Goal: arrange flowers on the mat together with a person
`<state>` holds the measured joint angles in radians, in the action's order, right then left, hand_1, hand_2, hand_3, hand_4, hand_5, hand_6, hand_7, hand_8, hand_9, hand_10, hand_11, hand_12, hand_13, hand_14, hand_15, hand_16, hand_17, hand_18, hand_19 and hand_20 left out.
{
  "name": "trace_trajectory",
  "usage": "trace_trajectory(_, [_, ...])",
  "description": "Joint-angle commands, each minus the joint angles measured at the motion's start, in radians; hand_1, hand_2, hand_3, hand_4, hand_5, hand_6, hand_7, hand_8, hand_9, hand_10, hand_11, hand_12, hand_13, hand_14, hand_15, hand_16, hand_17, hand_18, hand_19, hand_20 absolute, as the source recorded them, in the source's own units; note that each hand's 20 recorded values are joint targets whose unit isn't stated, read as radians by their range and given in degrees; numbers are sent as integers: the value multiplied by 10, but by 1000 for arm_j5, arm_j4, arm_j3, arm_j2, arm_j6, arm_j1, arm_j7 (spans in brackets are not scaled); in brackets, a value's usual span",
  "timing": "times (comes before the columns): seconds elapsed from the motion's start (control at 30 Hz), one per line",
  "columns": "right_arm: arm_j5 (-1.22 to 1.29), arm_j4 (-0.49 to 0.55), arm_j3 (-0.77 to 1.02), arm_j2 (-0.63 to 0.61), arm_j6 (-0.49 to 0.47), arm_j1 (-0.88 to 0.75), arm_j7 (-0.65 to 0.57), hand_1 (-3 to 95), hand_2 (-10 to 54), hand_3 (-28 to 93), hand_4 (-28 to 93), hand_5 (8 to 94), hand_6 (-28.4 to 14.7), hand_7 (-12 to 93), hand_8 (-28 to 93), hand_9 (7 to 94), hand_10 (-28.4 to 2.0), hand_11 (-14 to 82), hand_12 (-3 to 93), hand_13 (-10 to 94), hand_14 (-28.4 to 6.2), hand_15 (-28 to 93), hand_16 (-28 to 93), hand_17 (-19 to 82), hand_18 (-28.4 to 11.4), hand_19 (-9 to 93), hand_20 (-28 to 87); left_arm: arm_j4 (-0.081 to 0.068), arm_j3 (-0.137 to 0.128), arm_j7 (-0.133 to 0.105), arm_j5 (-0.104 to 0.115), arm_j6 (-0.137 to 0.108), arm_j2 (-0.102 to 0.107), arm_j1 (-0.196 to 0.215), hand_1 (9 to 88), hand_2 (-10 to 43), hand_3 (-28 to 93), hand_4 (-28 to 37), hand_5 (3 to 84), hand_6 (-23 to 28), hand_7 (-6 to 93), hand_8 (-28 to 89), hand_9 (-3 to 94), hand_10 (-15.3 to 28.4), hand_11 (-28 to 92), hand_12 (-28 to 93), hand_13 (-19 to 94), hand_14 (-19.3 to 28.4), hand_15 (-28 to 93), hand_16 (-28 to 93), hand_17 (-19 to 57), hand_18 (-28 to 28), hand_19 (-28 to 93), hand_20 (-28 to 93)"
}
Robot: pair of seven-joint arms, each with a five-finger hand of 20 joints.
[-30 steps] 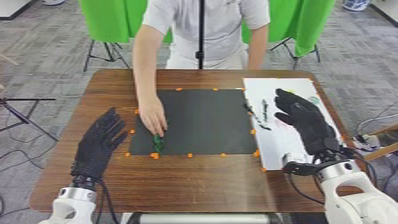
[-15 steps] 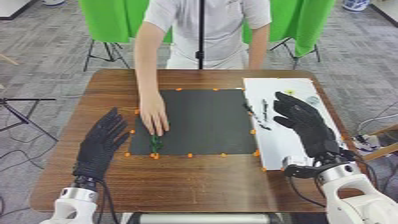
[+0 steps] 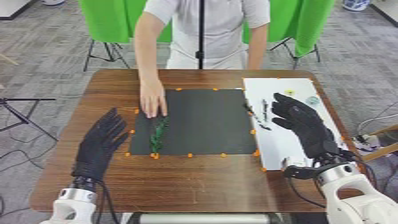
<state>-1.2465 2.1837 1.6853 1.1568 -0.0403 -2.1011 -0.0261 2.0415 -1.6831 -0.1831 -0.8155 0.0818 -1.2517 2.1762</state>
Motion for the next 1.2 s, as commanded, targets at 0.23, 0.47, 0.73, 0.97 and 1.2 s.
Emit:
trace_trajectory(0.23, [-10, -1, -12, -12, 3, 12, 0, 118, 93, 822, -261, 340, -43, 135, -85, 334, -141, 77, 185, 253, -123, 83, 303, 4, -210, 337, 184, -19, 14, 1, 19, 6, -8, -10, 271, -40, 699, -283, 277, 35, 197, -108, 210, 106, 154, 166, 153, 121, 152, 50, -104, 204, 395, 88])
trace_trajectory(0.47, [-8, -3, -32, -1, 25, 18, 8, 118, 94, 820, -261, 340, -42, 135, -86, 334, -141, 78, 186, 254, -124, 91, 298, 3, -210, 337, 184, -15, 4, -19, 5, 2, -2, -8, 269, -42, 699, -283, 276, 34, 195, -107, 211, 107, 153, 165, 156, 123, 155, 49, -104, 205, 396, 87])
trace_trajectory(0.73, [-15, -4, -33, -9, -3, 20, -15, 125, 78, 825, -257, 340, -43, 135, -86, 336, -141, 79, 185, 272, -126, 114, 289, 8, -213, 346, 188, 0, 1, -12, 22, -7, -18, 49, 267, -40, 701, -282, 276, 34, 197, -107, 211, 107, 154, 165, 159, 124, 163, 47, -102, 204, 396, 86])
trace_trajectory(0.97, [-230, -15, -65, -123, 133, 90, -19, 220, -5, 828, -269, 350, -51, 211, -125, 466, -139, 285, 217, 435, -116, 444, 162, 71, -215, 450, 219, 7, -6, -28, 9, 1, -3, 31, 268, -44, 703, -282, 278, 34, 196, -107, 213, 107, 153, 165, 165, 126, 166, 46, -101, 205, 395, 86])
trace_trajectory(1.2, [-985, 27, 111, -261, 277, -51, -156, 346, -94, 749, -283, 483, -25, 393, -167, 588, -114, 500, 271, 600, -96, 647, 161, 214, -190, 667, 284, 12, 0, -38, 19, -7, -5, 55, 268, -45, 704, -282, 277, 34, 195, -106, 213, 106, 152, 165, 167, 127, 169, 43, -100, 205, 395, 86])
